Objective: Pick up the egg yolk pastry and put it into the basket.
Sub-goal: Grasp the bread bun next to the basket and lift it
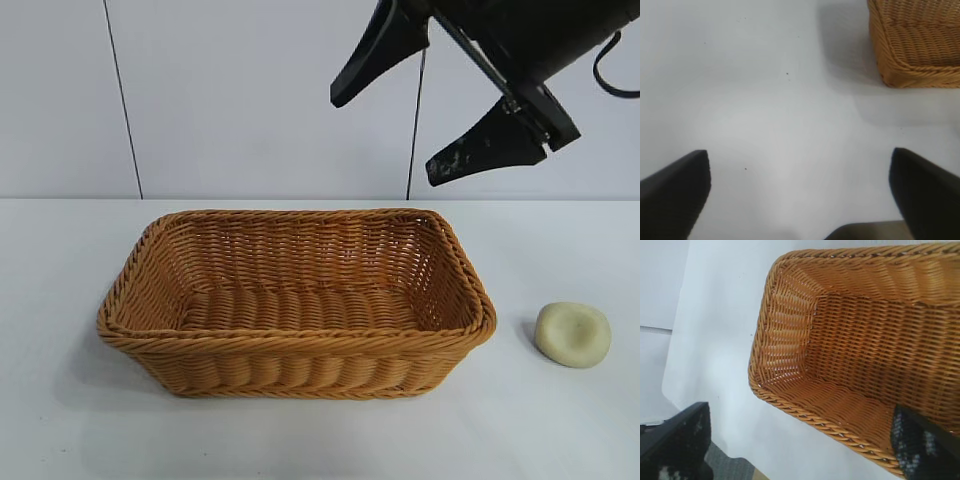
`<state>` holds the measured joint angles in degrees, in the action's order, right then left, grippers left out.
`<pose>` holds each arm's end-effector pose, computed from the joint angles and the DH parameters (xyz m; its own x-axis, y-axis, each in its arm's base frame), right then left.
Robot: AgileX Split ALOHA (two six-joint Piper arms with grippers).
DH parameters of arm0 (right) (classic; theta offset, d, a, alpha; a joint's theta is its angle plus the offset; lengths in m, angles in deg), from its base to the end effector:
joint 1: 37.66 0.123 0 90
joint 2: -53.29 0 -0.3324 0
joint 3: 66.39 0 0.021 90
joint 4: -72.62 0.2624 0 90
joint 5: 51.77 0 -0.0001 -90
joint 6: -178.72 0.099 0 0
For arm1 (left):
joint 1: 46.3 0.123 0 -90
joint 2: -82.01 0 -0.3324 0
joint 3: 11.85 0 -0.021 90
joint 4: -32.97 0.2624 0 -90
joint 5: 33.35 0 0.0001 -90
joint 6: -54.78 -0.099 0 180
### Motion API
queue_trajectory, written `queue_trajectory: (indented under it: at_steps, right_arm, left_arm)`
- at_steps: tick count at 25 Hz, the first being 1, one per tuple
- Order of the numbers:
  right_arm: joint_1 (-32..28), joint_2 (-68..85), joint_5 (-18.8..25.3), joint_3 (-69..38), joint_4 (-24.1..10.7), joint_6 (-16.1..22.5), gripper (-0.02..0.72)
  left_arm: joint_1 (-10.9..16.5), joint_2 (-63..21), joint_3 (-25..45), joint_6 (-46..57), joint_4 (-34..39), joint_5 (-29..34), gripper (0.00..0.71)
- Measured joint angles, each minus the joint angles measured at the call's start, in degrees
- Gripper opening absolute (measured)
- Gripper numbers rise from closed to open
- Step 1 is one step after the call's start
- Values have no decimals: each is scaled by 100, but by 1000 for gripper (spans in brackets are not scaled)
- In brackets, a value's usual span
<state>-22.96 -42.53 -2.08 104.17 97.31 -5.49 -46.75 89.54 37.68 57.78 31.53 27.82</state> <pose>0.3170 0.1158 0.3218 -0.9182 -0.0312 -0.3949 -0.1921 0.9069 0.3750 -0.0336 -0.0019 0.2800 -0.4737 -0.0607 -0.8786 -0.0033 0.9977 -0.0672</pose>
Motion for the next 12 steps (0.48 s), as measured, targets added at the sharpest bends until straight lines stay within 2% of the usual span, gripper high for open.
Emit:
queue_trajectory:
  at_steps: [3, 6, 12]
  right_arm:
    - [-377, -1, 146, 29, -520, 109, 695]
    - [-827, -58, 283, 29, -859, 127, 695]
    - [-1449, -616, 351, 29, -1145, 152, 695]
  left_arm:
    - [0, -107, 0, -18, 0, 0, 695]
    - [0, -117, 0, -23, 0, 0, 695]
    - [0, -117, 0, -41, 0, 0, 695]
